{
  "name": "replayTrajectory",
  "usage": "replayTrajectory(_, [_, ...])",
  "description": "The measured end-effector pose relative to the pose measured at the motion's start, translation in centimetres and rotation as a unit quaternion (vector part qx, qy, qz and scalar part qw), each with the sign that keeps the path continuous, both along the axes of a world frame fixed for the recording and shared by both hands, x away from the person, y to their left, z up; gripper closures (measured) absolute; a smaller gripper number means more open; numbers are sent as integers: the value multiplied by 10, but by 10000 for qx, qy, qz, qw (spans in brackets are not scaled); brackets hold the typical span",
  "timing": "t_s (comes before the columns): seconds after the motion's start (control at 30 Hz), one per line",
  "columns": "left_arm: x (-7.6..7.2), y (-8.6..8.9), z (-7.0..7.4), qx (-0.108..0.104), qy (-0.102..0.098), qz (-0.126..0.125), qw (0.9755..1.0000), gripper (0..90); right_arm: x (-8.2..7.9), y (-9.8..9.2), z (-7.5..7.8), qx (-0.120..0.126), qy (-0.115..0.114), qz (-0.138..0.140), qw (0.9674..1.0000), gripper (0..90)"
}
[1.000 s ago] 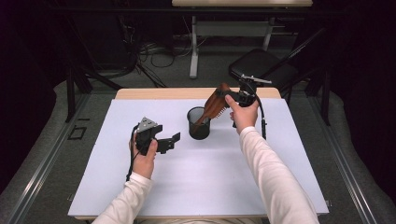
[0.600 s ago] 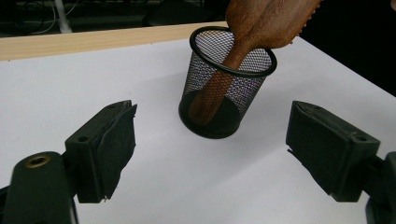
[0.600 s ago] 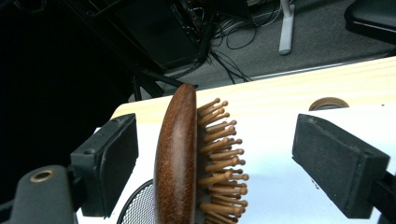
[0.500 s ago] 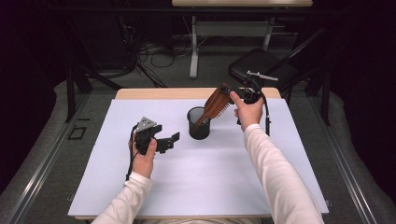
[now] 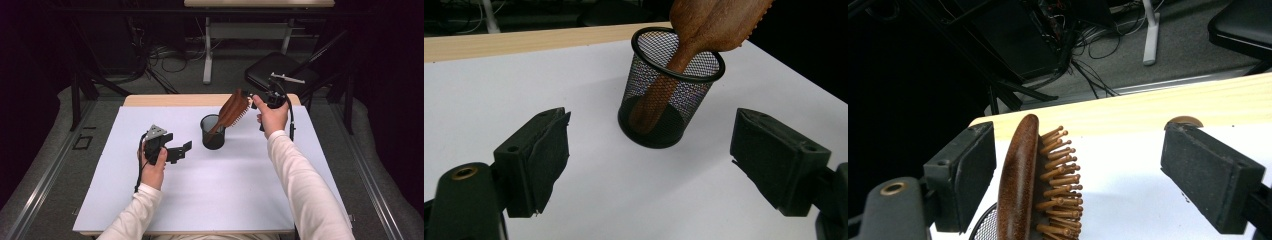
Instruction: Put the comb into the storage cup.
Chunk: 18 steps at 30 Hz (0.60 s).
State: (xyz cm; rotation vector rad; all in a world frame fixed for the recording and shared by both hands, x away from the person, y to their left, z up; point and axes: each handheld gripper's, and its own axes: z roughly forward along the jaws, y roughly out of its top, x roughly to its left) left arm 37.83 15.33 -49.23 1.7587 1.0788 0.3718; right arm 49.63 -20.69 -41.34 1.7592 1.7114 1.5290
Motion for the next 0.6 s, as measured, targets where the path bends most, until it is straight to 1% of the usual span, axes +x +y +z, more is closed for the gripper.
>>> replayTrajectory(0.07, [0,1,0,-24,20,9,10000,158,-1,-1,3,-38,-50,38,10000,145])
replayTrajectory(0.13, [1,1,0,-5,32,9,10000,158,-2,-2,7,-174,-122,76,9997,145])
replayTrajectory(0.2, [0,1,0,-10,29,3,10000,158,-3,-4,11,-233,-178,82,9995,145])
replayTrajectory(0.27, [0,1,0,-12,10,1,10000,158,-4,-5,13,-231,-169,83,9996,145])
replayTrajectory(0.43, [0,1,0,-12,14,5,10000,158,-6,-8,16,-351,-180,126,9991,145])
replayTrajectory(0.57, [-1,2,1,-5,3,-2,10000,158,-8,-10,19,-495,-188,231,9983,145])
replayTrajectory(0.6, [-1,2,1,-5,19,9,10000,158,-9,-10,20,-550,-184,217,9981,145])
